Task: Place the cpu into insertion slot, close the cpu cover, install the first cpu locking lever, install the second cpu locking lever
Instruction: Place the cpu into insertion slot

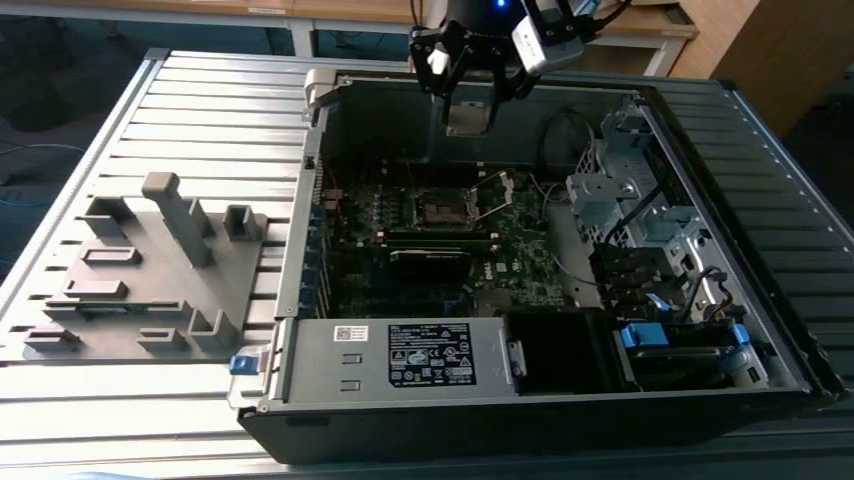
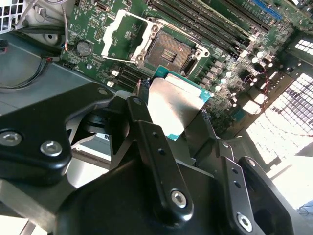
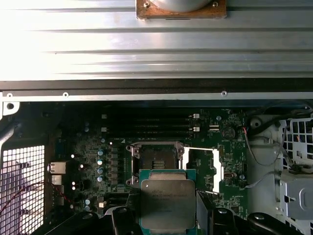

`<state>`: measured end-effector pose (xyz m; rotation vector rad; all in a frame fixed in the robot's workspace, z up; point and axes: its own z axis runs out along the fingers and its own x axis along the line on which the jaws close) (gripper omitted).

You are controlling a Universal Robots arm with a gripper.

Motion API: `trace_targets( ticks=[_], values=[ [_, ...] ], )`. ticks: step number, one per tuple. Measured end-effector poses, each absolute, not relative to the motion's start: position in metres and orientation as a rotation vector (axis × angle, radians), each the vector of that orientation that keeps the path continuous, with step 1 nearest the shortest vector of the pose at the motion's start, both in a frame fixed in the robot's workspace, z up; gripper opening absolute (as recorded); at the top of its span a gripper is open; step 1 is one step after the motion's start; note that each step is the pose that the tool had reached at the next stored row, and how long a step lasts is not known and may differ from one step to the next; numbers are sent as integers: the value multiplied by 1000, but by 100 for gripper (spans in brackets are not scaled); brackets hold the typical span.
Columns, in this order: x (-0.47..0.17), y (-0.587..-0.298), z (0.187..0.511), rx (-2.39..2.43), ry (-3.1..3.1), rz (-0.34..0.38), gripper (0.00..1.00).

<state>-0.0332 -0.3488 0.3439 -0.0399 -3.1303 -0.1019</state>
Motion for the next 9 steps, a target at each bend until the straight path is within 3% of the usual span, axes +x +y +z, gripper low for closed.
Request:
trace_targets(
  ticks=[9],
  values=[
    [-33, -349, 342, -40, -3131, -99, 54]
  ],
)
